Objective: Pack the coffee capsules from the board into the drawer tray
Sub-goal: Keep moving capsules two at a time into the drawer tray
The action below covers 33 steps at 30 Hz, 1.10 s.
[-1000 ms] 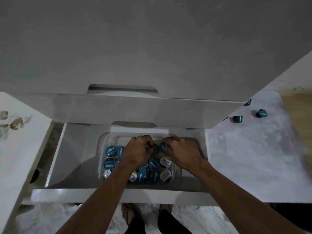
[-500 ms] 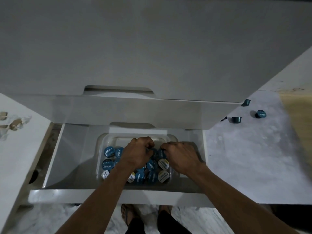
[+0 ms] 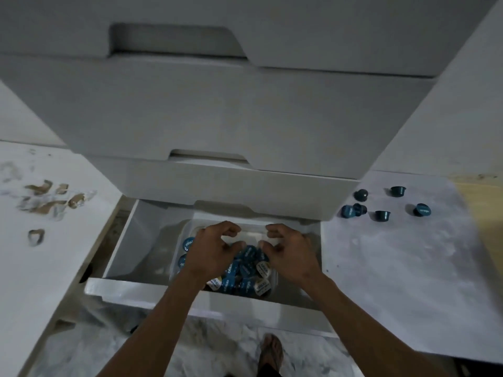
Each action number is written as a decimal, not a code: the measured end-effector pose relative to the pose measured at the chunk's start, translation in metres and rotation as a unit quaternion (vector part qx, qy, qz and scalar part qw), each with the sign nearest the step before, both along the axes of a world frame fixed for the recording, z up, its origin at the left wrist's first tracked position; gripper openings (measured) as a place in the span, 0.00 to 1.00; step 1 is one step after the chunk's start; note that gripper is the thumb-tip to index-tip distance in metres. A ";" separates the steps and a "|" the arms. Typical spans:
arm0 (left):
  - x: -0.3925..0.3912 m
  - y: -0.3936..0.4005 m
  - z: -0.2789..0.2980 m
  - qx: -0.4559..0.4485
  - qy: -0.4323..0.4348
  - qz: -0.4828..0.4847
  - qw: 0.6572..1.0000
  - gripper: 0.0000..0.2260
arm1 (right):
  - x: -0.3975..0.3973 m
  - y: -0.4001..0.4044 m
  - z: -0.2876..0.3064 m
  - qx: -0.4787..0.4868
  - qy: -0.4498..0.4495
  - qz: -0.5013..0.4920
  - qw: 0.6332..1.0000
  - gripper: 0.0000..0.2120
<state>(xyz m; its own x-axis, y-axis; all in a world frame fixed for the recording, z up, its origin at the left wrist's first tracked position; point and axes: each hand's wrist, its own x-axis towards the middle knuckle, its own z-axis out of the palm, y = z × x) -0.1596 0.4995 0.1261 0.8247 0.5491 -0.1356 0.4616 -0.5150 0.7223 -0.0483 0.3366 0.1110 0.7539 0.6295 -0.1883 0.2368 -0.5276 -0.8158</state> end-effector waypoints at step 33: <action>0.240 -0.324 0.031 0.014 -0.027 -0.056 0.998 0.12 | 0.206 -0.360 0.056 0.032 -0.044 -0.231 0.971 0.17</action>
<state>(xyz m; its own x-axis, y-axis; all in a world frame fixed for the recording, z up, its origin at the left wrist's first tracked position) 0.0805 0.1758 0.1567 0.8867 0.4561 -0.0755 0.3614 -0.5821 0.7284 0.1582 -0.0238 0.1675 0.9700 0.2290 -0.0818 0.0573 -0.5423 -0.8382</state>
